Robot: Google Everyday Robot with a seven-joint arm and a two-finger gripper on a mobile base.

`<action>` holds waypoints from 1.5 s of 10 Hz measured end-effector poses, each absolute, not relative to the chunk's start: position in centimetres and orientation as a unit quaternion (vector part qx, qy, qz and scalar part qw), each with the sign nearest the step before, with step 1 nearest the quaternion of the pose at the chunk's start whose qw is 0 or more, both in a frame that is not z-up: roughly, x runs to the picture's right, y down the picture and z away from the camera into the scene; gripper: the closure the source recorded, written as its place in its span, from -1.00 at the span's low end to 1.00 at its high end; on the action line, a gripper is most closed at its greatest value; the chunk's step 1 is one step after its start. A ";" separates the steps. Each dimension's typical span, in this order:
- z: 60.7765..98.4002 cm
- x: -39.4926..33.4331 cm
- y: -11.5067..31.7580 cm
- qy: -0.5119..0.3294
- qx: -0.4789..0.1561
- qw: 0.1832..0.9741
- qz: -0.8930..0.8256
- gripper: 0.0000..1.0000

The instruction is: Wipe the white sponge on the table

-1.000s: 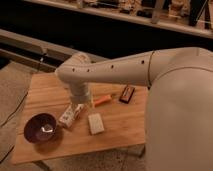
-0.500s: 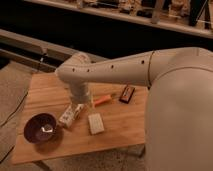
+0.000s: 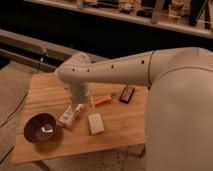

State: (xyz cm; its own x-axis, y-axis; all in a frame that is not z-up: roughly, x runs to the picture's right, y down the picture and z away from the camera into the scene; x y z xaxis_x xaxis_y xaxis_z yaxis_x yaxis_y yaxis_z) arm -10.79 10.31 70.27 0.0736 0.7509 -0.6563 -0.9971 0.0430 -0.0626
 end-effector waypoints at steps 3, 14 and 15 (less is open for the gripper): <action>70.3 -10.8 10.3 0.233 -0.264 0.683 0.639 -0.30; 70.1 -10.4 10.3 0.234 -0.262 0.684 0.638 -0.30; 69.7 -10.0 10.5 0.234 -0.264 0.690 0.632 -0.30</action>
State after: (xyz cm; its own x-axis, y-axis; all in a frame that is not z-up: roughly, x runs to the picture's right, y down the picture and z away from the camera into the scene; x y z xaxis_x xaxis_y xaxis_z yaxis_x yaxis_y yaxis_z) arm -10.03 10.48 69.71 0.0928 0.7484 -0.6568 -0.9956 0.0622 -0.0698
